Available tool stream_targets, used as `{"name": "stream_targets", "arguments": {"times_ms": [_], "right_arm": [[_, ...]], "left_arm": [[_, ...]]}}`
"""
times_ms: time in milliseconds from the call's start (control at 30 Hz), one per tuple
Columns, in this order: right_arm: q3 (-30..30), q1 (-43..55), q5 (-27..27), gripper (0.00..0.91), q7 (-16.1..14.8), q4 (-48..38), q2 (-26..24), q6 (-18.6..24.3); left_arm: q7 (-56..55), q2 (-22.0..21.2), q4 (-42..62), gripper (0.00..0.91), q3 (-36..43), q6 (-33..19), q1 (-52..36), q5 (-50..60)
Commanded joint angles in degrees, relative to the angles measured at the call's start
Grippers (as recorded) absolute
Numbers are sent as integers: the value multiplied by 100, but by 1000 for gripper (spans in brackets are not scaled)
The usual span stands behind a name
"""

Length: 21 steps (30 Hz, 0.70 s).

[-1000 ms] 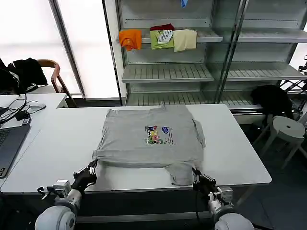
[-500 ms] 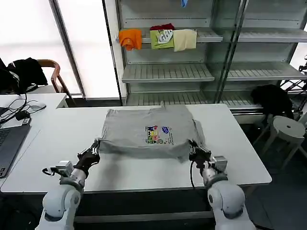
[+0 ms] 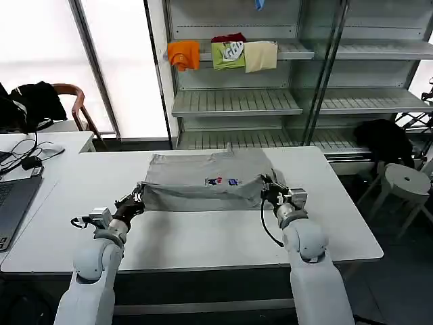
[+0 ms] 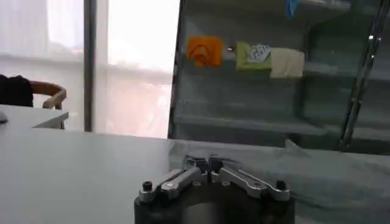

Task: Fold and organize the clothes.

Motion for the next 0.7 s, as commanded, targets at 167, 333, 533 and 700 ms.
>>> {"name": "stream_targets", "arguments": {"times_ms": [167, 333, 533, 700], "right_arm": [[4, 513, -350, 907, -34, -1113, 254, 93], [29, 586, -481, 907, 13, -1327, 312, 269], [79, 766, -382, 907, 101, -1460, 295, 554], [173, 926, -62, 907, 247, -1529, 292, 663]], "left_arm": [[52, -5, 571, 907, 55, 49, -269, 458], [54, 21, 521, 907, 52, -12, -247, 495], [47, 44, 447, 907, 48, -49, -175, 498], [20, 23, 362, 907, 75, -115, -107, 515]]}}
